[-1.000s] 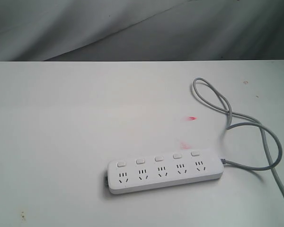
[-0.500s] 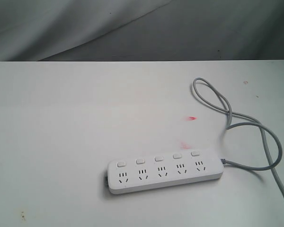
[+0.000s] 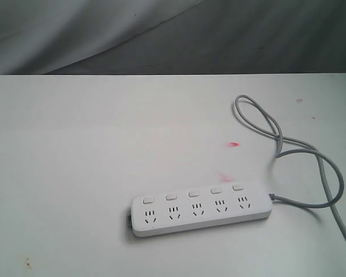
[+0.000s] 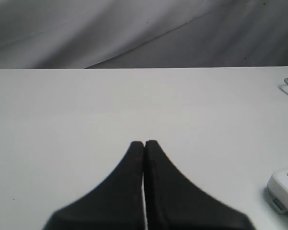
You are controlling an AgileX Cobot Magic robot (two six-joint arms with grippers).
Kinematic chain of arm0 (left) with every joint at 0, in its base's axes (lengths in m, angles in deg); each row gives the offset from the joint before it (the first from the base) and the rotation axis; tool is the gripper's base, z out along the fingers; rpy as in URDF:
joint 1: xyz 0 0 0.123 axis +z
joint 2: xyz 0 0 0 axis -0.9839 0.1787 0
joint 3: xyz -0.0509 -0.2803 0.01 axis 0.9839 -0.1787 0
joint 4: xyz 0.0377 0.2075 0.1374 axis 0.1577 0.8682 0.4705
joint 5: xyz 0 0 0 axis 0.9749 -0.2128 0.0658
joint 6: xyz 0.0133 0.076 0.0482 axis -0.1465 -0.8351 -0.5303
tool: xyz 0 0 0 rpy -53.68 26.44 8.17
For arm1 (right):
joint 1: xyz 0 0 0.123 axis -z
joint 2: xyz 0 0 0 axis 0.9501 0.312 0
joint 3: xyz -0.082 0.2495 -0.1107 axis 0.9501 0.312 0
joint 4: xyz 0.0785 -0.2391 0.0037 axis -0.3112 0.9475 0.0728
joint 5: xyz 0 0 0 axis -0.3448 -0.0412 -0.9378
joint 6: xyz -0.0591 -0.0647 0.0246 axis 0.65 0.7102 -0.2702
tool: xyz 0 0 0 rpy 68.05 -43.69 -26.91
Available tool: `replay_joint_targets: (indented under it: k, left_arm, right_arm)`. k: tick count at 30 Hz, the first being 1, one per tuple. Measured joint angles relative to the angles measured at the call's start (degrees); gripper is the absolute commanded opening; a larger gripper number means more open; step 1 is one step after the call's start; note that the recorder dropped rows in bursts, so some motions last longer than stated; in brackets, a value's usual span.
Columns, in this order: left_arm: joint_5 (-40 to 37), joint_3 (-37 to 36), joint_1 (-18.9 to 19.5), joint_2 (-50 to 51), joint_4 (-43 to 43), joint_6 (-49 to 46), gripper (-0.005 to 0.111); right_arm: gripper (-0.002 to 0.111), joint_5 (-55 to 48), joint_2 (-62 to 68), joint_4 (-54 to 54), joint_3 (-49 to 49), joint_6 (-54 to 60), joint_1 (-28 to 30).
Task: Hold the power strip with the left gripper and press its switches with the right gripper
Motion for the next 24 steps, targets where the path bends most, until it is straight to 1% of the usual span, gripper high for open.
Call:
replay_joint_targets:
  k: [9, 11, 18, 24]
  left_arm:
    - [0.0, 0.0, 0.0, 0.2, -0.4, 0.0, 0.0]
    - [-0.3, 0.5, 0.0, 2.1, -0.4, 0.0, 0.0]
    - [-0.1, 8.5, -0.4, 13.5, -0.5, 0.0, 0.0]
    - [6.1, 17.5, -0.4, 23.2, -0.5, 0.0, 0.0]
  right_arm:
    - [0.0, 0.0, 0.0, 0.0, 0.0, 0.0, 0.0]
    - [0.0, 0.0, 0.0, 0.0, 0.0, 0.0, 0.0]
    - [0.0, 0.0, 0.0, 0.0, 0.0, 0.0, 0.0]
    - [0.0, 0.0, 0.0, 0.0, 0.0, 0.0, 0.0]
